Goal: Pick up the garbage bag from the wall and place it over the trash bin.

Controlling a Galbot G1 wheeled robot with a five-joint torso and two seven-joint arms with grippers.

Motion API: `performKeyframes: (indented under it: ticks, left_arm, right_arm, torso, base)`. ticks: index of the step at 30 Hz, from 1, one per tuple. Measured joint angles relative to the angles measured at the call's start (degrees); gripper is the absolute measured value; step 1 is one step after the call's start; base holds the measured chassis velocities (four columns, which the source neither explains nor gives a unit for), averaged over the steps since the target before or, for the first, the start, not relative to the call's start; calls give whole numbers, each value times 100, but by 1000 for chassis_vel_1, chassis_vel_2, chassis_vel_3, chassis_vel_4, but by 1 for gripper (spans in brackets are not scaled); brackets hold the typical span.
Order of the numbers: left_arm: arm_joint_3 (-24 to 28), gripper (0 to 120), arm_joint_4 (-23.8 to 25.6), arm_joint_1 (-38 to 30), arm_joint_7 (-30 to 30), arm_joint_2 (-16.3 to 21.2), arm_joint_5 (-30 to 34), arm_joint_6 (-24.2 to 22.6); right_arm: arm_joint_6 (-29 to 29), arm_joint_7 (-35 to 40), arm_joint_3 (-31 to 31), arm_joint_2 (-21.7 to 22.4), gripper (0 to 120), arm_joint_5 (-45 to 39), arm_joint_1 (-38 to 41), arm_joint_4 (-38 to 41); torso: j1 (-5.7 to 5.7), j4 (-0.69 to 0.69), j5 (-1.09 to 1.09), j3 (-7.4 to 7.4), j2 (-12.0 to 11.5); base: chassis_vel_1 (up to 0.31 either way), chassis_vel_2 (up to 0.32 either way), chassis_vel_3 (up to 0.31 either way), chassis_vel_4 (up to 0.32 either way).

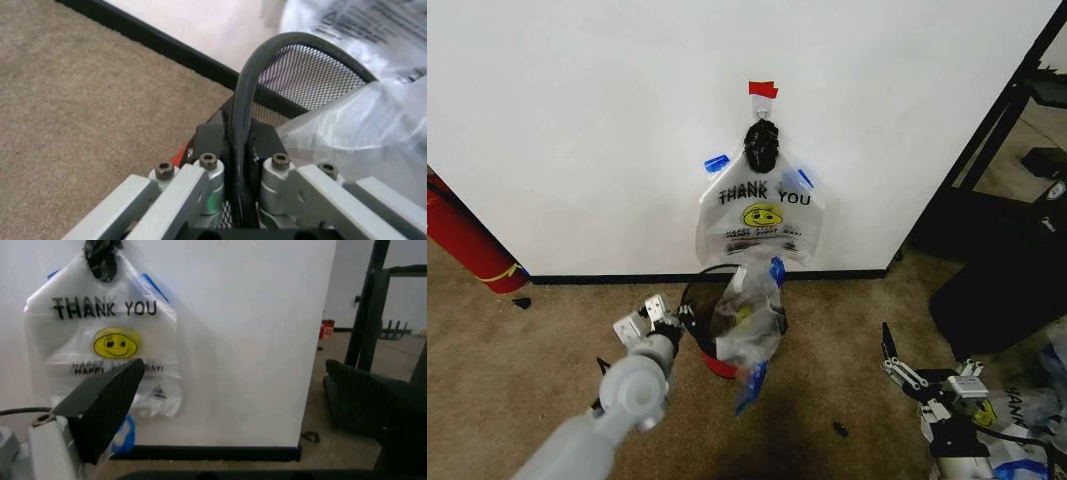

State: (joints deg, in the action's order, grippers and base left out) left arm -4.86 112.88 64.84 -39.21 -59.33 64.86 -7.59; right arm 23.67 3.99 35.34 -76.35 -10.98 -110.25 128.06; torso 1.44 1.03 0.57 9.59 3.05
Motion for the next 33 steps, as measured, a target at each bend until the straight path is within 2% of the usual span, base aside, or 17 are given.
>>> performKeyframes:
  ticks: [6, 14, 16, 21, 22, 23, 27, 30, 31, 33]
  left_arm:
    - [-15, 3, -82, 18, -97, -105, -174, 49]
    - [-46, 4, -28, 113, -183, -240, -179, -132]
    - [-59, 15, 76, 175, -153, -202, -202, -191]
    - [-92, 28, 260, 249, -140, -44, -329, -219]
    - [-128, 36, 409, 323, -156, 74, -387, -280]
    - [-128, 36, 409, 323, -156, 74, -387, -280]
    - [-322, 53, 686, 493, -187, 251, -715, -353]
    - [-467, 67, 1096, 543, -187, 460, -1057, -369]
    - [-467, 67, 1096, 543, -187, 460, -1057, -369]
    - [-435, 75, 1437, 492, -162, 638, -1122, -414]
  right_arm:
    - [-8, 0, -20, -3, 100, 30, 10, 4]
    - [-13, 9, -26, -8, 100, 52, 19, 25]
    - [-13, 8, -26, -3, 100, 54, 13, 32]
    - [-13, 7, -26, 12, 100, 54, 11, 39]
    - [-14, 5, -31, 19, 100, 53, 18, 39]
    - [-14, 5, -31, 19, 100, 53, 18, 39]
    - [-30, 4, -45, 17, 100, 51, 45, 30]
    - [-38, 9, -28, 10, 100, 31, 81, -23]
    - [-38, 9, -28, 10, 100, 31, 81, -23]
    - [-50, 37, 10, 1, 100, 2, 113, -80]
  torso:
    - [0, 0, 0, 0, 0]
    - [0, 1, 0, 0, 0]
    - [0, 1, 0, 0, 0]
    - [0, 1, 0, 0, 0]
    - [0, 1, 0, 0, 0]
    - [0, 1, 0, 0, 0]
    - [0, 0, 1, 0, 0]
    - [0, -1, 1, 0, 0]
    - [0, -1, 1, 0, 0]
    - [0, 0, 1, 0, 0]
  base:
    - [0, 0, 0, 0]
    - [0, 0, 0, 0]
    - [0, 0, 0, 0]
    - [0, 0, 0, 0]
    - [0, 0, 0, 0]
    - [0, 0, 0, 0]
    - [0, 0, 0, 0]
    - [0, 0, 0, 0]
    - [0, 0, 0, 0]
    - [0, 0, 0, 0]
